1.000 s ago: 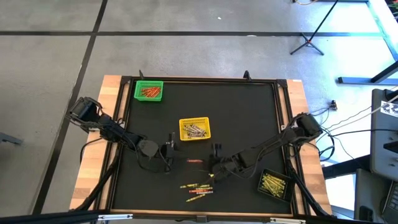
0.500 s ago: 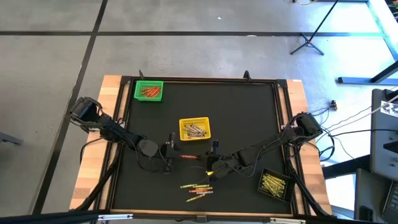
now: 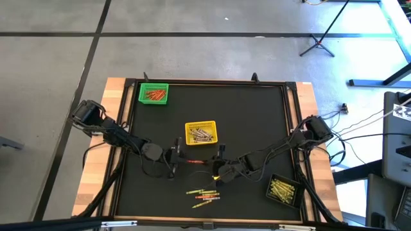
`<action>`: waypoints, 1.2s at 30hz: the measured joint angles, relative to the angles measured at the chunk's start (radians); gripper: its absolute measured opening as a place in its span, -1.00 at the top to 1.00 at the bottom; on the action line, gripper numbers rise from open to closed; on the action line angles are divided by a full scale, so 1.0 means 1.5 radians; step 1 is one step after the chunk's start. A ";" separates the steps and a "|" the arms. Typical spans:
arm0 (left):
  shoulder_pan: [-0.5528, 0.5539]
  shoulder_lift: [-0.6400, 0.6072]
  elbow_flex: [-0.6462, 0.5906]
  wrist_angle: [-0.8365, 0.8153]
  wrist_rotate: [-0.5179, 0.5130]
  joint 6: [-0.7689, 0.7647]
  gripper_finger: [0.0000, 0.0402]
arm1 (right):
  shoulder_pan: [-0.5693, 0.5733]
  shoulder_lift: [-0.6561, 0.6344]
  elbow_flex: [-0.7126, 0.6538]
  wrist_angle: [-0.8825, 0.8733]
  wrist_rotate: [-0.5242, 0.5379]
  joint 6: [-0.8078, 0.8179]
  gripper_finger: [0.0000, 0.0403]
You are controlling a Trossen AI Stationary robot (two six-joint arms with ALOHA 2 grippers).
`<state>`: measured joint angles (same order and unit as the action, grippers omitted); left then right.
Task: Sort crayons
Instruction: Put the orange crayon into the green bin
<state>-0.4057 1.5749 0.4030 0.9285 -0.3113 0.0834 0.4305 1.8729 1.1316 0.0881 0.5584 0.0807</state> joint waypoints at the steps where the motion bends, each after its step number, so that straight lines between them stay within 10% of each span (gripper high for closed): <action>1: 0.000 0.000 0.000 0.000 -0.001 0.000 0.85 | 0.000 0.000 0.000 -0.001 -0.002 0.000 0.87; 15: -0.001 0.000 0.001 -0.026 -0.037 0.000 0.93 | 0.029 -0.018 0.000 -0.028 -0.002 -0.004 0.55; 24: -0.002 -0.050 0.001 -0.173 -0.191 -0.032 0.93 | 0.090 -0.034 -0.007 -0.156 0.052 0.090 0.48; 36: 0.017 -0.325 0.001 -0.526 -0.474 -0.075 0.93 | 0.088 -0.034 -0.092 -0.088 0.058 0.191 0.47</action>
<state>-0.3796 1.0874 0.4038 0.1402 -1.0219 -0.0295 0.5621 1.8214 0.9942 -0.0433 0.6454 0.3673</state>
